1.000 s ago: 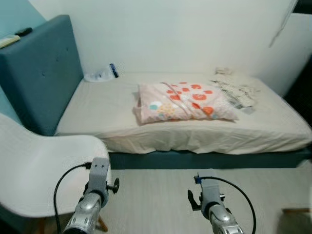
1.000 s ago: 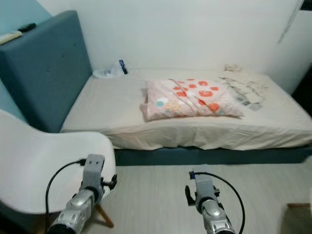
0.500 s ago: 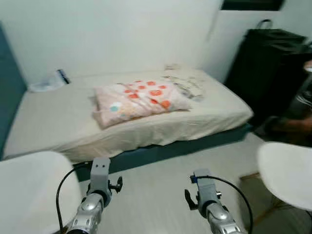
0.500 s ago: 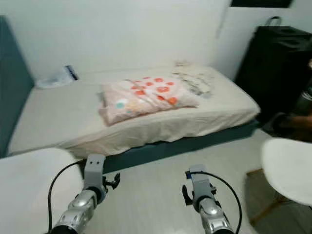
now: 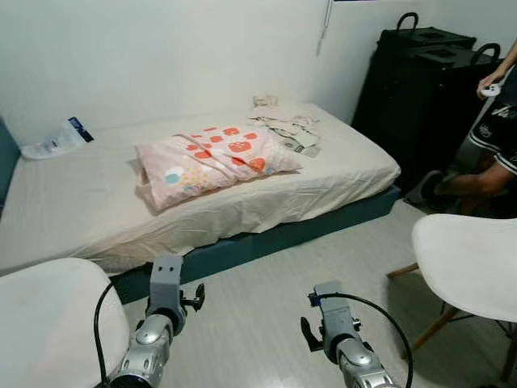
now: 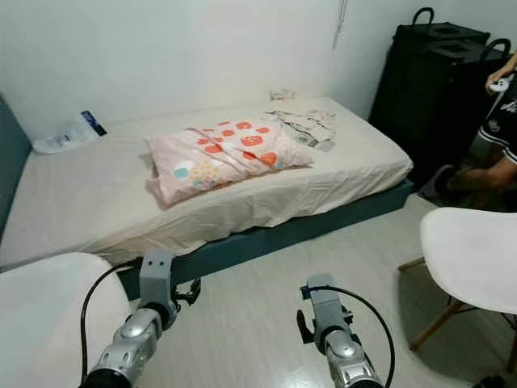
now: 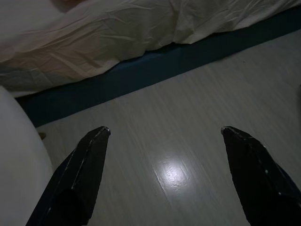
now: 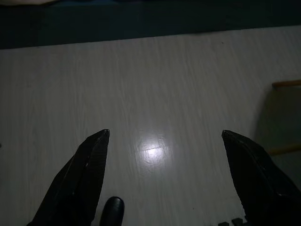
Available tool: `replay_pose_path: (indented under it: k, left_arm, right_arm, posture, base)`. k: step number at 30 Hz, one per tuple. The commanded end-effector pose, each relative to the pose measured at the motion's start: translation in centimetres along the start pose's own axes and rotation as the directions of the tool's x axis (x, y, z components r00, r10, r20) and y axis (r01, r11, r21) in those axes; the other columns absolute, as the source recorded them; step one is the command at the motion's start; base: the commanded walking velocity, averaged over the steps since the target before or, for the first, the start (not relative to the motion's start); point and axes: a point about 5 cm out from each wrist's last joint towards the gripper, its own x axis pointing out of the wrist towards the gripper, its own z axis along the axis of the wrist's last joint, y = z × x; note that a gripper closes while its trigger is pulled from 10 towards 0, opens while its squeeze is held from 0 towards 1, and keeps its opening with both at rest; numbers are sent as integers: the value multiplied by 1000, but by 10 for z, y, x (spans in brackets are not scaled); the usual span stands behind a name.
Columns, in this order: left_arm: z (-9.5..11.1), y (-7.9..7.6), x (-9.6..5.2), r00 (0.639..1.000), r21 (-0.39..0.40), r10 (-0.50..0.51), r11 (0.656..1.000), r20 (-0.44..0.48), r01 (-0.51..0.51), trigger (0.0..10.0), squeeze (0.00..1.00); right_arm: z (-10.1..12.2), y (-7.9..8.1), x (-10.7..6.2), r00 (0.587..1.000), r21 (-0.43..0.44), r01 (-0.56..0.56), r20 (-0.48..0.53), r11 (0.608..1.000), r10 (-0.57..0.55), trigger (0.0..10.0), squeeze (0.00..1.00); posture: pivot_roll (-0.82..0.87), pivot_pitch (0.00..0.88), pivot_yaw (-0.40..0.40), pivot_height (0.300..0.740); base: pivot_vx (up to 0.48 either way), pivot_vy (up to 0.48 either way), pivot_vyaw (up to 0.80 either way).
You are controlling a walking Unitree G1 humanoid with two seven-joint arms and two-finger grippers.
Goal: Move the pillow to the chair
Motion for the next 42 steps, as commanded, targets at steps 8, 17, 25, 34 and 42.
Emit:
replay_pose_path:
  k: [8, 17, 25, 34, 42]
  left_arm:
    - [0, -4, -3, 1000, 3, -2, 1000, 24, 2, 10000, 0]
    - [0, -6, -3, 1000, -3, -5, 1000, 27, 5, 10000, 0]
    - [-2, -9, -3, 1000, -7, -13, 1000, 23, 13, 10000, 0]
    - [-3, -9, -4, 1000, 4, -16, 1000, 18, 16, 10000, 0]
    - [-3, -10, -4, 1000, 8, -21, 1000, 17, 21, 10000, 0]
  right_arm:
    - [-1, 1, 0, 1000, -37, -12, -1, 999, 12, 10000, 0]
    - [-1, -1, -1, 1000, -40, -5, 3, 999, 5, 10000, 0]
    - [-2, -2, -2, 1000, -41, -1, 5, 999, 1, 10000, 0]
    - [-4, -2, -2, 1000, -46, -1, -1, 999, 1, 10000, 0]
    - [-4, 0, -2, 1000, -28, -4, 2, 1000, 4, 10000, 0]
  posture:
    - [73, 35, -31, 740]
    - [66, 35, -28, 740]
    - [61, 39, -27, 740]
    - [63, 40, -26, 740]
    - [62, 39, -22, 740]
  base:
    - [353, 0, 0]
    - [381, 0, 0]
    - [381, 0, 0]
    - [382, 0, 0]
    - [383, 0, 0]
